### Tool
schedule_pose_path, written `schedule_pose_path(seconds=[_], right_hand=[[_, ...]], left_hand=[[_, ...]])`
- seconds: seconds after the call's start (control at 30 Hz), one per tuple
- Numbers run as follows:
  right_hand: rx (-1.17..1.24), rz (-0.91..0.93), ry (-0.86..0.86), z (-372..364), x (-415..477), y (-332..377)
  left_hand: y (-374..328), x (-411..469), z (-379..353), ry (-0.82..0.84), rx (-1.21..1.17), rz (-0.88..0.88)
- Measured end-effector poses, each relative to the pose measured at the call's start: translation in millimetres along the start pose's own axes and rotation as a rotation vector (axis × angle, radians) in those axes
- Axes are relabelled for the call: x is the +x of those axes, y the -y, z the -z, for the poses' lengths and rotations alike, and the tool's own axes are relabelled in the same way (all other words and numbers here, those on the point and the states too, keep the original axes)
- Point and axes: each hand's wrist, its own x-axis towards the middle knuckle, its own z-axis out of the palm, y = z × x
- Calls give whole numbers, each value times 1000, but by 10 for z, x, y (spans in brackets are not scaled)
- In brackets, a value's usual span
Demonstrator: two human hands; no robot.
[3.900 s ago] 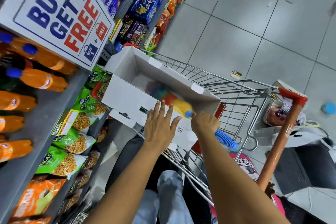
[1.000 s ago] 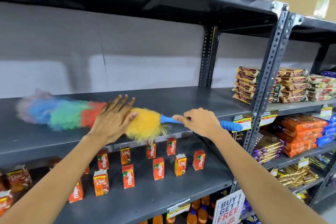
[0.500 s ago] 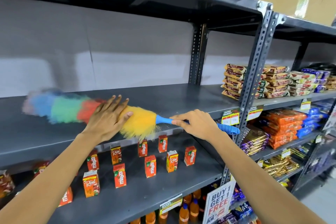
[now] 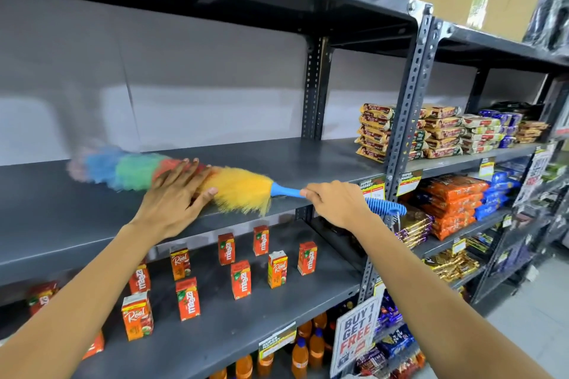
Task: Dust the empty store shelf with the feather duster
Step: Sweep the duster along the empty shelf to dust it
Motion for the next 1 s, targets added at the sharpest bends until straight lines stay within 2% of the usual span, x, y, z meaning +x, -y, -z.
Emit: schedule_pose_path(seconds=[0.13,0.23,0.47,0.63,0.87,1.0], right_hand=[[5,53,-115,-59,-27,41],[29,75,-128,-59,-75,-8],[-80,-175,-109,10,-27,-175],[-54,-166,-75,34,-100,-183],[-228,-459,-166,126,-259,-437],[-275,-643,-107,120,-263,-520]], left_hand=[[-26,-13,26,-9,57,-21],[-107,29,33,14,31,-21],[-481,299,-49,1,41,-125],[-702,497,-169,42,27,-178],[-972,565,-345,65,34,-242],[-970,563,-406,61,82,-261]])
